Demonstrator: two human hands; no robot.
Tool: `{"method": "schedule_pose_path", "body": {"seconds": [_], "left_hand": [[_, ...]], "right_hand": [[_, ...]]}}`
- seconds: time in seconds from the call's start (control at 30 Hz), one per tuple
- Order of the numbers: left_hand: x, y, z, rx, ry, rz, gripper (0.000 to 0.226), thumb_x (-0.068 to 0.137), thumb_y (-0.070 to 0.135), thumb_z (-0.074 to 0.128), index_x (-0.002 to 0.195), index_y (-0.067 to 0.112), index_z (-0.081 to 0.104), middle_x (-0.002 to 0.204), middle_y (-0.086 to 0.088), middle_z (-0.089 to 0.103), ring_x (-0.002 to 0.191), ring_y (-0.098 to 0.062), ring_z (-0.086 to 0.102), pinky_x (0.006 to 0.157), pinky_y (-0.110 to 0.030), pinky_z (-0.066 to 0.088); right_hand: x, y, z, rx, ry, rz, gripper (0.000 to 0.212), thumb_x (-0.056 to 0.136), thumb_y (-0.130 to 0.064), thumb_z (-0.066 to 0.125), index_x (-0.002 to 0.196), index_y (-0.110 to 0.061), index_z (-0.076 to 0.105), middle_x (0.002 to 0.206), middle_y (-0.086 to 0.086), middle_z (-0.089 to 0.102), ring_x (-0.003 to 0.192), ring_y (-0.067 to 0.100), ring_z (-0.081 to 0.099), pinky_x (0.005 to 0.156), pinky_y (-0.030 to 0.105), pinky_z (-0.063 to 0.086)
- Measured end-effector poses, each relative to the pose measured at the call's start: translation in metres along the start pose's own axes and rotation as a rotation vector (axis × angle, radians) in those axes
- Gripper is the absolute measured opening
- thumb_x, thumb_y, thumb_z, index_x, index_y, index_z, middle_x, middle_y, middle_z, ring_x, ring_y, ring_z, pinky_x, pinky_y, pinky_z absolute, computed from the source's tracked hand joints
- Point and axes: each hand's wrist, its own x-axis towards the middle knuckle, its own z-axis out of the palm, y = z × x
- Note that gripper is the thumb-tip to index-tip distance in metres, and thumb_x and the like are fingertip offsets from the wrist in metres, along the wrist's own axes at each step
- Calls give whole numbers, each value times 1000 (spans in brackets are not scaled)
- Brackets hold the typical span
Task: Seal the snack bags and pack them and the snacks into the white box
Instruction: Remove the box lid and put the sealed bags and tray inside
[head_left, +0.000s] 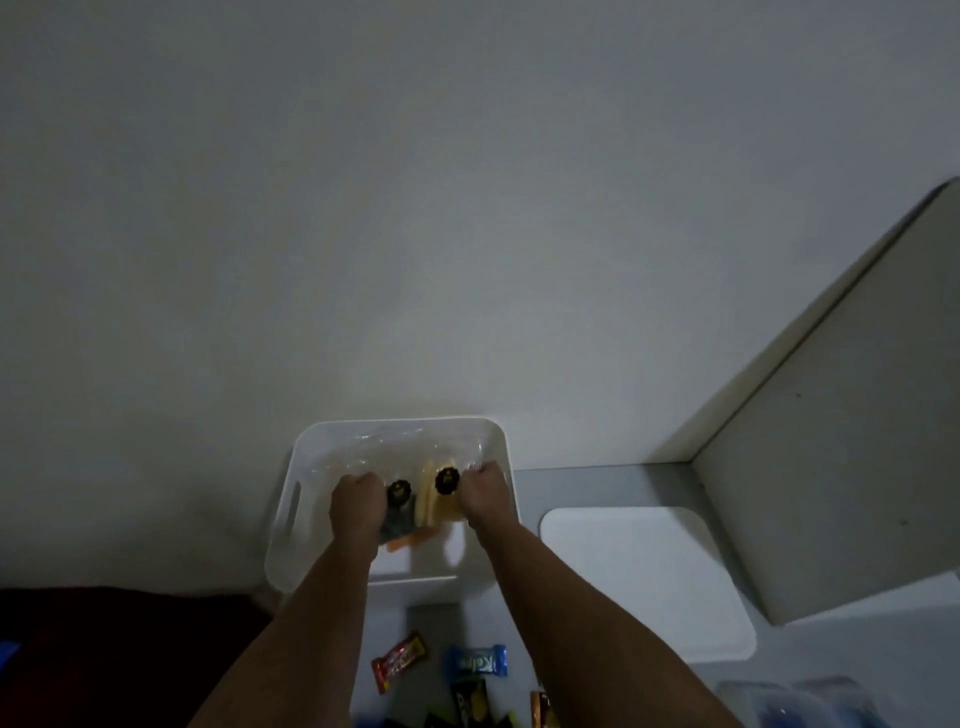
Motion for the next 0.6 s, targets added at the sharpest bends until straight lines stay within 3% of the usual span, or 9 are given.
{"method": "schedule_pose_path", "body": {"seconds": [0.07, 0.17, 0.27, 0.3, 0.33, 0.4, 0.47, 0.57, 0.6], "left_hand": [[8, -5, 4, 4, -5, -56, 37, 98, 19, 45, 124, -1, 62, 123, -23, 65, 108, -37, 66, 93, -52, 57], [28, -22, 14, -59, -37, -153, 42, 90, 22, 49, 125, 3, 63, 121, -22, 65, 111, -40, 64, 94, -50, 56], [18, -20, 17, -194, -76, -245, 12, 88, 7, 53, 94, 11, 62, 88, -21, 61, 81, -32, 60, 79, -40, 52], [18, -22, 17, -217, -67, -275, 15, 92, 0, 50, 87, 12, 58, 84, -17, 58, 76, -28, 56, 76, -39, 50], [24, -28, 19, -218, -59, -286, 17, 94, -3, 47, 88, 9, 57, 84, -16, 56, 74, -26, 54, 77, -41, 51], [31, -30, 18, -230, -23, -254, 21, 92, -5, 50, 106, 7, 61, 87, -15, 58, 79, -27, 56, 85, -47, 54], [37, -31, 15, -242, -21, -207, 33, 89, -8, 54, 117, 6, 66, 93, -12, 59, 87, -28, 56, 88, -52, 55], [27, -25, 11, -236, -30, -177, 25, 85, -11, 57, 76, 12, 62, 79, -9, 56, 92, -27, 52, 77, -43, 48], [20, -19, 10, -243, -27, -166, 23, 86, -10, 58, 76, 11, 59, 81, -8, 57, 93, -27, 53, 78, -42, 47]], "right_hand": [[14, 14, 10, -45, -8, 82, 33, 97, -7, 47, 127, 7, 51, 121, 22, 64, 111, 36, 63, 90, 37, 51], [38, 30, 22, -45, 20, 191, 34, 94, -10, 55, 125, 3, 56, 119, 21, 68, 112, 36, 65, 90, 38, 51], [44, 29, 23, -18, -7, 220, 37, 91, -7, 58, 127, -2, 59, 116, 14, 66, 116, 34, 63, 91, 34, 46], [44, 29, 22, -5, -26, 248, 42, 92, -7, 55, 134, -7, 55, 124, 13, 62, 122, 34, 58, 91, 31, 38], [47, 29, 22, 4, -33, 258, 48, 93, -6, 52, 141, -10, 48, 132, 14, 58, 126, 35, 54, 90, 30, 34], [52, 28, 23, -3, -38, 256, 59, 94, -3, 49, 151, -8, 35, 141, 19, 53, 127, 37, 52, 90, 31, 40], [53, 28, 23, -21, -35, 241, 55, 94, -3, 50, 148, -2, 36, 141, 22, 53, 126, 38, 54, 94, 36, 46], [36, 20, 14, -27, -57, 189, 43, 99, -7, 46, 141, 2, 44, 141, 22, 54, 127, 37, 55, 88, 33, 45], [27, 15, 9, -40, -61, 156, 41, 100, -7, 45, 140, 3, 46, 140, 21, 55, 128, 37, 55, 87, 31, 44]]}}
